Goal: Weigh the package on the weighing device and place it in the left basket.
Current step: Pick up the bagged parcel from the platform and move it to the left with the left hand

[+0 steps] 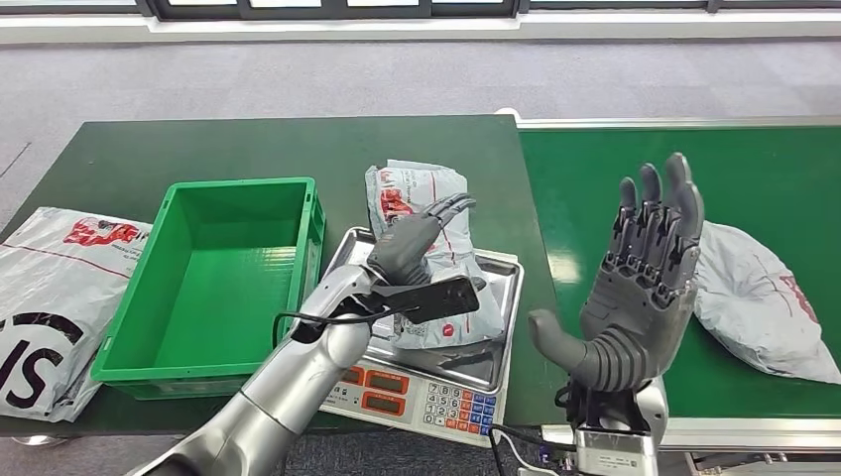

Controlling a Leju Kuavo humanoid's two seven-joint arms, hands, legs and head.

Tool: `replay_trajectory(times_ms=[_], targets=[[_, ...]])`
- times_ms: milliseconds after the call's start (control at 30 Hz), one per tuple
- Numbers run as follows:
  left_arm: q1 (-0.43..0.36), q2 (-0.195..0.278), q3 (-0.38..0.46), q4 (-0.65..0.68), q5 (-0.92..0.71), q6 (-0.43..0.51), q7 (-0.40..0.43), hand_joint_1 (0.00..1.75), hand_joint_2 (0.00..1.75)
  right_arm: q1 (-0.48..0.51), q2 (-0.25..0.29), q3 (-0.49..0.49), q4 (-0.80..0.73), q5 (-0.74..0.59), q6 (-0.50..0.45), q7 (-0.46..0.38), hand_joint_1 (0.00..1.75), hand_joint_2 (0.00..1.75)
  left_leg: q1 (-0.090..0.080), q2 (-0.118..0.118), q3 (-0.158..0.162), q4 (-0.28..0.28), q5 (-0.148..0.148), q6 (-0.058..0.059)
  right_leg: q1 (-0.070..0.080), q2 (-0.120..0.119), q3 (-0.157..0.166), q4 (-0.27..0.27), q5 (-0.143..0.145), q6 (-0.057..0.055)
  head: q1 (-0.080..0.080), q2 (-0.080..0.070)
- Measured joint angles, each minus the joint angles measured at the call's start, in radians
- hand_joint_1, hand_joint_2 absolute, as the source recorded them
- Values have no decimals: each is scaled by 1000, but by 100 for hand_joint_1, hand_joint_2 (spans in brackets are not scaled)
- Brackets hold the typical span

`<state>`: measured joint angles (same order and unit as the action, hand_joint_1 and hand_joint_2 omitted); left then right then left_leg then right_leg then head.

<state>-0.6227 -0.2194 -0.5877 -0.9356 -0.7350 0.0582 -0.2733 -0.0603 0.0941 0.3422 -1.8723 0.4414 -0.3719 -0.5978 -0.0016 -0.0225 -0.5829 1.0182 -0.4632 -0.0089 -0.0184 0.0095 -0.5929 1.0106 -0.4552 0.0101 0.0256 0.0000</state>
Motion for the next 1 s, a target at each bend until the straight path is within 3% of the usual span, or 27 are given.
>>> replay_trajectory(times_ms=[267,533,900,933,1000], targets=[[-98,-42,-80,224,-19,8,-7,0,175,-32,10,0,30,-9,15,-6,0,175,0,0,-1,0,0,0,0,0,-1,0,0,0,0,0],[-119,-52,-121,317,-26,16,-6,0,175,-32,11,0,46,-10,16,-9,0,175,0,0,-1,0,0,0,0,0,-1,0,0,0,0,0],[-150,-43,-191,491,-95,-30,70,0,175,-32,11,0,85,-35,14,-40,0,175,0,0,-1,0,0,0,0,0,0,0,0,0,0,0],[-153,-41,-194,502,-95,-31,71,8,175,-32,11,0,87,-35,14,-40,0,175,0,0,-1,0,0,0,0,0,0,0,0,0,0,0],[-158,-39,-199,518,-95,-31,74,95,175,-33,11,0,91,-36,15,-40,0,175,0,0,0,-1,0,0,0,0,1,0,0,0,0,0]])
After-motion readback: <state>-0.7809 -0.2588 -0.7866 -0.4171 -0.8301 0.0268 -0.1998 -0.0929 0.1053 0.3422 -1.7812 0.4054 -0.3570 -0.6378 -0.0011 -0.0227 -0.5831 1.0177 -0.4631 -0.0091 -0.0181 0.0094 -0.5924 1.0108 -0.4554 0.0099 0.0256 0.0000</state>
